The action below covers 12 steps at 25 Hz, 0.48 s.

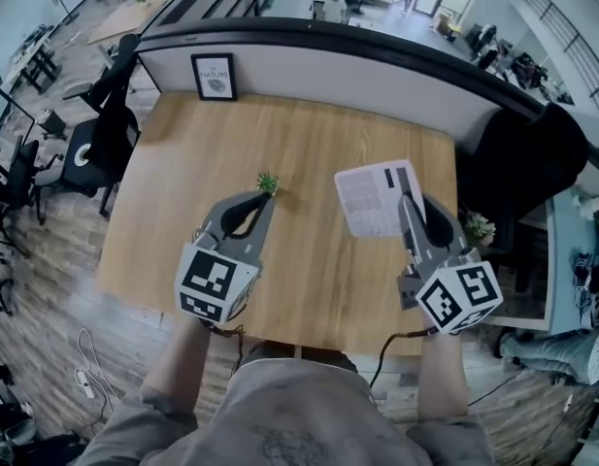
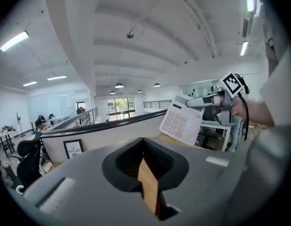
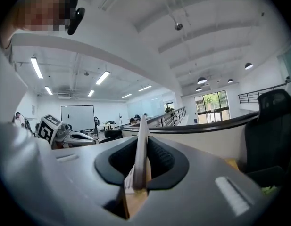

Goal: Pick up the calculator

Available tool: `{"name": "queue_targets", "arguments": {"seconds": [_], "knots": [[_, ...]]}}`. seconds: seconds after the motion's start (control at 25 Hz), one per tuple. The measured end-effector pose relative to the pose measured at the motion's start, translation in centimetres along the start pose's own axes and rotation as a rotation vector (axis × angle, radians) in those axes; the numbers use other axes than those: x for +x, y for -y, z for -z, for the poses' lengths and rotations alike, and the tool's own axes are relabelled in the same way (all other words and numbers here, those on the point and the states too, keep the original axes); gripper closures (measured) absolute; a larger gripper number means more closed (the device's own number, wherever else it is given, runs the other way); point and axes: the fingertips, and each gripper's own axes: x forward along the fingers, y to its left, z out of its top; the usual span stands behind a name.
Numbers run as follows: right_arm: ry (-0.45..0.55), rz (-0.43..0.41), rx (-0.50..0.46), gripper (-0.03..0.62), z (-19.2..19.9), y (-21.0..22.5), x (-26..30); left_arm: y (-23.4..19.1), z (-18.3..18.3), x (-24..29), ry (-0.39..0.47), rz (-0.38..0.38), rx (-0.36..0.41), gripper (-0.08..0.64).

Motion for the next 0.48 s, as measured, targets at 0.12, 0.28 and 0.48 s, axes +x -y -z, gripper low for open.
{"name": "queue_targets", "arguments": {"seconds": [0.12, 0.28, 0.48], "knots": [[0.033, 0.002, 0.000, 0.528, -1.4, -1.0, -1.6, 0.0, -1.6, -1.1, 0.026, -0.013, 0.037, 0.558], [0.062, 0.007, 0.026, 0.528, -2.3, -2.1, -3.6, 0.2, -3.1, -3.1, 0.059, -0.023, 0.045, 0.558], [0.064, -0.008, 0.044, 0.528, -2.3, -3.6, -5.6, 1.3, -4.1, -4.9, 0.089, -0.030, 0.044, 0.558]]}}
